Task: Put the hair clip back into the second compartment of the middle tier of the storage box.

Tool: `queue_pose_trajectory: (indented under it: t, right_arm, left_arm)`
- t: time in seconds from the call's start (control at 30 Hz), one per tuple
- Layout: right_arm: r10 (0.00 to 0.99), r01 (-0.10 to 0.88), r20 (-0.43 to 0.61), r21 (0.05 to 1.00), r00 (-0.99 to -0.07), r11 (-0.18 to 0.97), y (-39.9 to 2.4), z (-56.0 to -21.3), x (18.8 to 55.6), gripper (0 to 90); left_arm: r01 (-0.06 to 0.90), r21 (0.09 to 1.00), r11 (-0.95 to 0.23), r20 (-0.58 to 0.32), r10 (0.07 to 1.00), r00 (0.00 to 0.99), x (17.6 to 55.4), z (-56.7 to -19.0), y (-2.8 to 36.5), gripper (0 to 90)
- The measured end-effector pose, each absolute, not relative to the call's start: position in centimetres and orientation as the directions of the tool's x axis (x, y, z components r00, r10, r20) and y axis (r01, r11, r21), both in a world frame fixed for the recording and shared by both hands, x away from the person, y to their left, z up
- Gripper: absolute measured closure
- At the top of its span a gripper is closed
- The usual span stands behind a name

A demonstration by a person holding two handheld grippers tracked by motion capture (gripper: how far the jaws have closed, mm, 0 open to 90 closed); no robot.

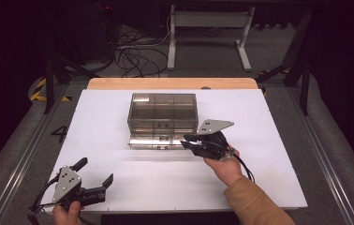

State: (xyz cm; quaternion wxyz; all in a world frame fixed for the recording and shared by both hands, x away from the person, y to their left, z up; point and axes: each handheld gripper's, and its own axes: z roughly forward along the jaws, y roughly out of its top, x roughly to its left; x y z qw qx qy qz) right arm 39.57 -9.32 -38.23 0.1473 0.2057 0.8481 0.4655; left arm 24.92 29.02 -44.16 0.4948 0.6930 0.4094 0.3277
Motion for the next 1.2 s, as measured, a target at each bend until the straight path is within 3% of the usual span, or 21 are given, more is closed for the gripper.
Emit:
queue_pose_trajectory:
  t: [1.2]
  right_arm:
    - [0.444, 0.208, -0.058, 0.824, -0.894, 0.527, -3.9, -38.7, 41.5, 72.6]
  left_arm:
    - [0.244, 0.954, -0.172, 0.044, 0.889, 0.455, 25.0, -44.2, 29.1, 1.3]
